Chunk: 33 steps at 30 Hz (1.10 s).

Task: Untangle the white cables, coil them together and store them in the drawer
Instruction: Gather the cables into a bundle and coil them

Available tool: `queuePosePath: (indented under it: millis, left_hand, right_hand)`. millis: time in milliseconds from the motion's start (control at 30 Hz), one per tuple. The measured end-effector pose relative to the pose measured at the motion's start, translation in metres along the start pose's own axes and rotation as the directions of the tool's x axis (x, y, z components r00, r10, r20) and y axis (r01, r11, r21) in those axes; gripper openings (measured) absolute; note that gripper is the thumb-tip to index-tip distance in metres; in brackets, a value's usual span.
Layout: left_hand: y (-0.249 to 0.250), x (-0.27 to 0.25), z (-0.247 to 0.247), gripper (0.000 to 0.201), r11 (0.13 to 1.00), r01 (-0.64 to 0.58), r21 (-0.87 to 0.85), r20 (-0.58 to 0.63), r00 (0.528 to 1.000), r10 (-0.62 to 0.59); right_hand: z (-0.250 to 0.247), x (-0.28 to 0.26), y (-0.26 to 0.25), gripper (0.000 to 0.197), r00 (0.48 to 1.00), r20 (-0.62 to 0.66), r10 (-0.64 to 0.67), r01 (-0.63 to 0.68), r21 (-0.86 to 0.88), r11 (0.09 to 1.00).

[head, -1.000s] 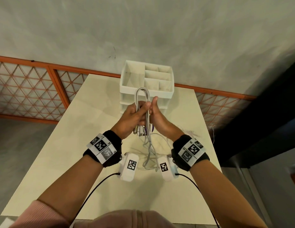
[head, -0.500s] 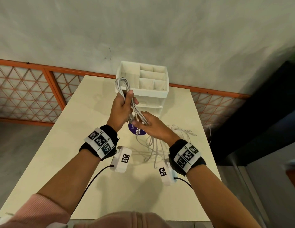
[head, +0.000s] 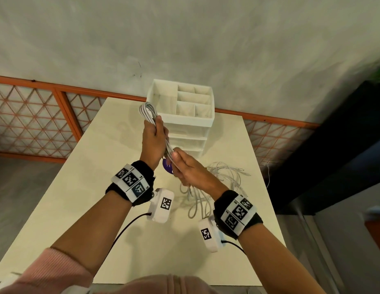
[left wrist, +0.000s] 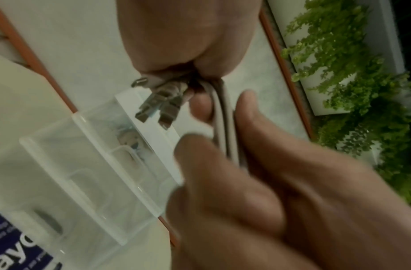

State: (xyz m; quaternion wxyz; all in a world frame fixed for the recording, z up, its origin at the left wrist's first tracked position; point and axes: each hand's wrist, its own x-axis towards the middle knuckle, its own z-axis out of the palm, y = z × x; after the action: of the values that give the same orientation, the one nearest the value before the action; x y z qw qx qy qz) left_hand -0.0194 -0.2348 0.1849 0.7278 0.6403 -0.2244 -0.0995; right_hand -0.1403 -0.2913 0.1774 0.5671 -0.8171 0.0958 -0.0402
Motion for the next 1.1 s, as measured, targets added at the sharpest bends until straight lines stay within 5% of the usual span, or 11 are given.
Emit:
queuePosePath:
  millis: [167, 300, 400, 533, 833, 1100]
  left_hand:
    - [0.001, 0.014, -0.015, 0.030, 0.991, 0.040, -0.125, -0.074, 0.996, -0.049]
    - [-0.004, 0.014, -0.026, 0.037, 0.988, 0.069, -0.141, 0.042, 0.997, -0.064]
    - [-0.002, 0.008, -0.025, 0.040, 0.996, 0.054, -0.066, 0.240, 0.970, -0.037]
    - [0.012, -0.001, -0.015, 0.031, 0.999, -0.037, -0.020, 0.452, 0.891, 0.042]
    - [0.028, -0.006, -0.006, 0.027, 0.999, 0.031, -0.027, 0.529, 0.849, -0.012]
    - [0.032, -0.018, 0.003, 0.032, 0.980, 0.185, -0.072, 0.588, 0.801, -0.108]
  right_hand:
    - [-0.021, -0.016, 0.019, 0.051, 0.952, 0.252, 0.175, -0.170, -0.040, 0.985]
    - [-0.044, -0.024, 0.025, 0.043, 0.943, 0.197, 0.268, -0.226, -0.210, 0.951]
    - [-0.064, -0.021, 0.014, 0.032, 0.979, 0.056, 0.194, -0.160, -0.373, 0.914]
    - [-0.087, -0.019, -0.022, 0.017, 0.987, -0.152, 0.055, -0.086, -0.205, 0.975]
    - [-0.094, -0.013, -0.051, 0.032, 1.000, -0.028, -0.007, 0.002, -0.201, 0.980]
    - [-0.083, -0.012, -0.063, 0.022, 0.967, -0.107, -0.232, 0.175, -0.386, 0.906]
